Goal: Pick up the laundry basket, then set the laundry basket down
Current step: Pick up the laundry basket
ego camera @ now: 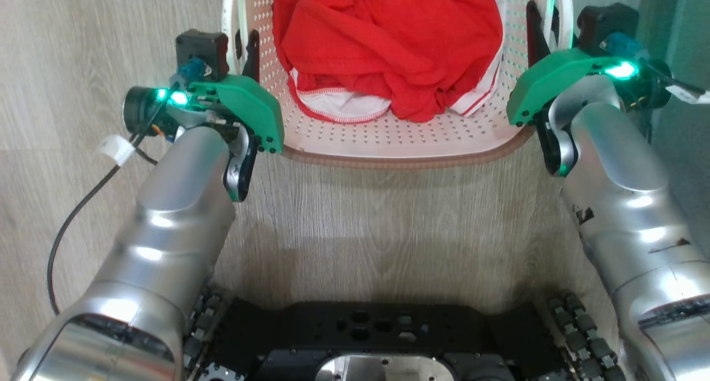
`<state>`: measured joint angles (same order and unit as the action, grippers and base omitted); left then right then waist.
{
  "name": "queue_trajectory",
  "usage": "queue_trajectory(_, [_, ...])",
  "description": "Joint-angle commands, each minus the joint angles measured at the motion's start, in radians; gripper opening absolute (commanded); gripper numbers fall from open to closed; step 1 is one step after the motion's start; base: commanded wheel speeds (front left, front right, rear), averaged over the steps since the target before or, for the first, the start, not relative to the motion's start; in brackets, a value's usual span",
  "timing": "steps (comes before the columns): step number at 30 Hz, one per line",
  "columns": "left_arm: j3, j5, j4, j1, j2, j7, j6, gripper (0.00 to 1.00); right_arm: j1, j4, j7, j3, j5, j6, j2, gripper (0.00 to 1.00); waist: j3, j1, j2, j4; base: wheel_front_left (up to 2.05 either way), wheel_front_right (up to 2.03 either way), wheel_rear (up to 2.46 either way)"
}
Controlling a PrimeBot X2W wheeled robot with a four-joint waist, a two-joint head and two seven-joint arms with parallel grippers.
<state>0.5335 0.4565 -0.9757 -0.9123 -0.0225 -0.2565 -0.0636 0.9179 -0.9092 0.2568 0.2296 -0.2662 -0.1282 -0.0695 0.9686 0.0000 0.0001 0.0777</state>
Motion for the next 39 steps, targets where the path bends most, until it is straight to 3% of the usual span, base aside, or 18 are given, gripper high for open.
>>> queue_trajectory(1, [-0.013, 0.006, 0.014, 0.033, -0.028, -0.005, -0.008, 0.00, -0.058, 0.004, 0.005, 0.028, 0.001, -0.003, 0.019, 0.00, -0.020, 0.0000, -0.0001, -0.001, 0.00, 0.00, 0.00])
queue_trajectory(11, [0.023, 0.069, -0.026, 0.137, -0.028, -0.005, -0.010, 0.00, -0.130, -0.108, 0.005, 0.083, -0.067, -0.003, 0.019, 0.00, -0.191, 0.0000, -0.0001, -0.002, 0.00, 0.00, 0.00])
queue_trajectory(22, [0.124, 0.193, -0.128, 0.265, -0.028, -0.001, 0.024, 0.00, -0.222, -0.247, -0.035, 0.211, -0.227, -0.003, 0.019, 0.00, -0.410, 0.0000, -0.0001, 0.006, 0.00, 0.00, 0.00])
queue_trajectory(39, [0.268, 0.334, -0.226, 0.456, -0.028, 0.080, 0.064, 0.00, -0.407, -0.282, -0.157, 0.419, -0.471, -0.003, 0.019, 0.00, -0.773, 0.0000, -0.0001, 0.009, 0.00, 0.00, 0.00])
